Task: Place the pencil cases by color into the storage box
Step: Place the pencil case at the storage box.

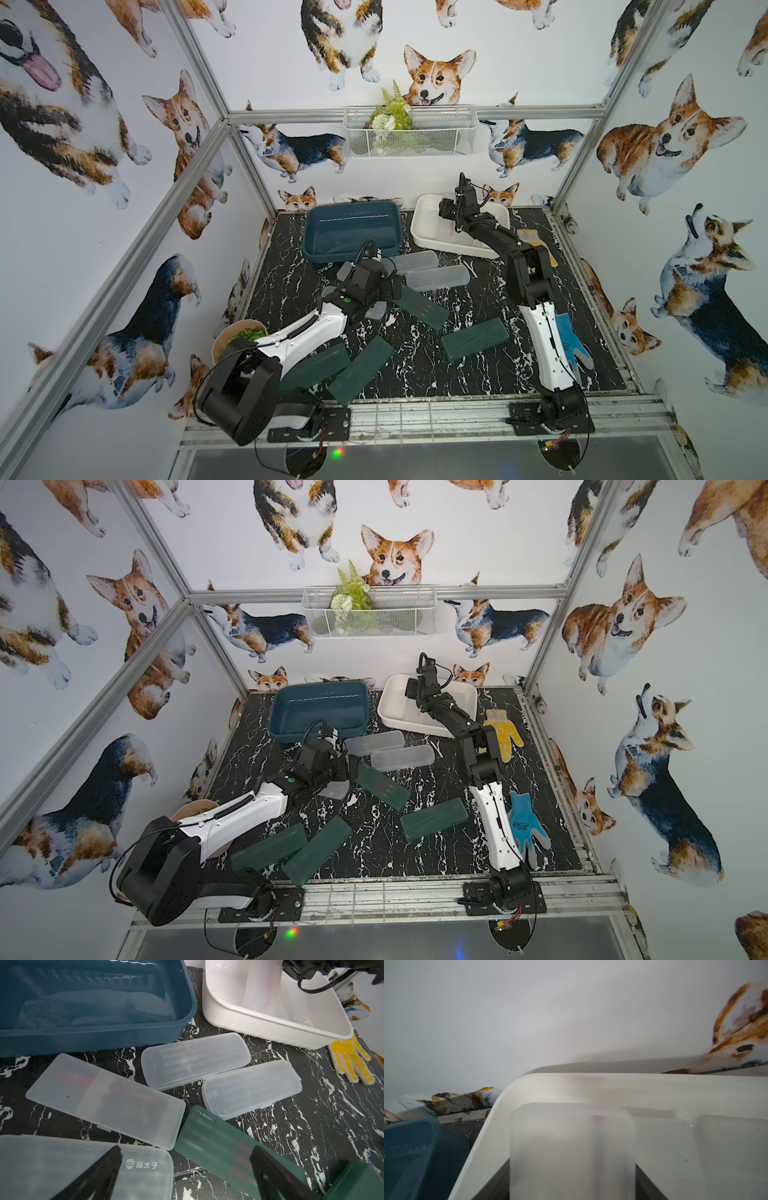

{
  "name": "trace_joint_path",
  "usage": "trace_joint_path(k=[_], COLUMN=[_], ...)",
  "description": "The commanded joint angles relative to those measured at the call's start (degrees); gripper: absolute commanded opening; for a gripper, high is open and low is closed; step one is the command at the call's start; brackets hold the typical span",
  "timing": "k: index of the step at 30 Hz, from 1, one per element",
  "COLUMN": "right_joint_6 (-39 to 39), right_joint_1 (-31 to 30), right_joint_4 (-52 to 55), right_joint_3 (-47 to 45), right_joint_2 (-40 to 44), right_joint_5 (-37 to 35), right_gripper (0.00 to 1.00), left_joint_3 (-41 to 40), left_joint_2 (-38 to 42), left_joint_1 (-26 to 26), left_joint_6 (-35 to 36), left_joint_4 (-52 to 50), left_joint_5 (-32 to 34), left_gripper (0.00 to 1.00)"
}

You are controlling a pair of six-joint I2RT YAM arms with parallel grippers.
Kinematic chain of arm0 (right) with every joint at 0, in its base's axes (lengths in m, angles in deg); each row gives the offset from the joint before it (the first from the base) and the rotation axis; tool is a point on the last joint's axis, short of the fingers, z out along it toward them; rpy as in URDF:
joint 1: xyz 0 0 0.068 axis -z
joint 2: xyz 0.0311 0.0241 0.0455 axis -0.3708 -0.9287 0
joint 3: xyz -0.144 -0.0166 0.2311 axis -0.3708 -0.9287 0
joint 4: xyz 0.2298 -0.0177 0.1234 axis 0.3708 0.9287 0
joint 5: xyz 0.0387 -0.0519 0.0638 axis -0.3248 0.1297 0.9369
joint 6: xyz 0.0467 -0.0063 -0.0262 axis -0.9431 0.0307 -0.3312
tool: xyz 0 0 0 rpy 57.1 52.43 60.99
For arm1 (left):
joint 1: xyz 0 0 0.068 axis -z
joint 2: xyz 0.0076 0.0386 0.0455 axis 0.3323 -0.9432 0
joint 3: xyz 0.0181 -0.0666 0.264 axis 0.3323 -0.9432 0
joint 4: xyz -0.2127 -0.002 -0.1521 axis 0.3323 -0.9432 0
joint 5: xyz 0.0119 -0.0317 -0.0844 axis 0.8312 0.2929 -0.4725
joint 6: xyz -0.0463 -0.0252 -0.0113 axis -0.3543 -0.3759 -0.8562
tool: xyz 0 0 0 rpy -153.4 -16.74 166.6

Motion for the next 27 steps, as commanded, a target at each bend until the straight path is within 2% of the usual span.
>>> trace_joint_path(k=[1,9,18,23,27], right_joint_6=[1.02,1.43,1.87,2.95,3.58], right_joint_1=[-0.12,-0.12,-0.12,-0.12,-0.03], right_joint_4=[3.24,13.16,16.18,15.74,15.33], right_joint_3=[1.60,9.90,14.21,14.41,14.27], right_joint_2=[-0.45,-5.01,-8.55,-9.23,-9.49], right_joint_5=[-2.28,-2.07,-1.44,0.70,2.94], right_gripper=[0.51,0.51,0.57,0.62,0.76], left_joint_3=[-0.15,-0.22,-0.63,-0.62,-0.51], left_joint_2=[-0.12,0.06,0.18,-0.38,-0.80], left_joint_1=[-0.09,-0.26,-0.67,-0.70,-0.78], left_joint_6=[-0.21,-0.25,-0.36,-0.48,-0.62], left_joint_4=[1.53,1.28,1.52,1.76,1.78], left_joint_5=[0.19,0.18,0.12,-0.07,-0.16], left_gripper=[0.99,0.99,0.99,0.99,0.99])
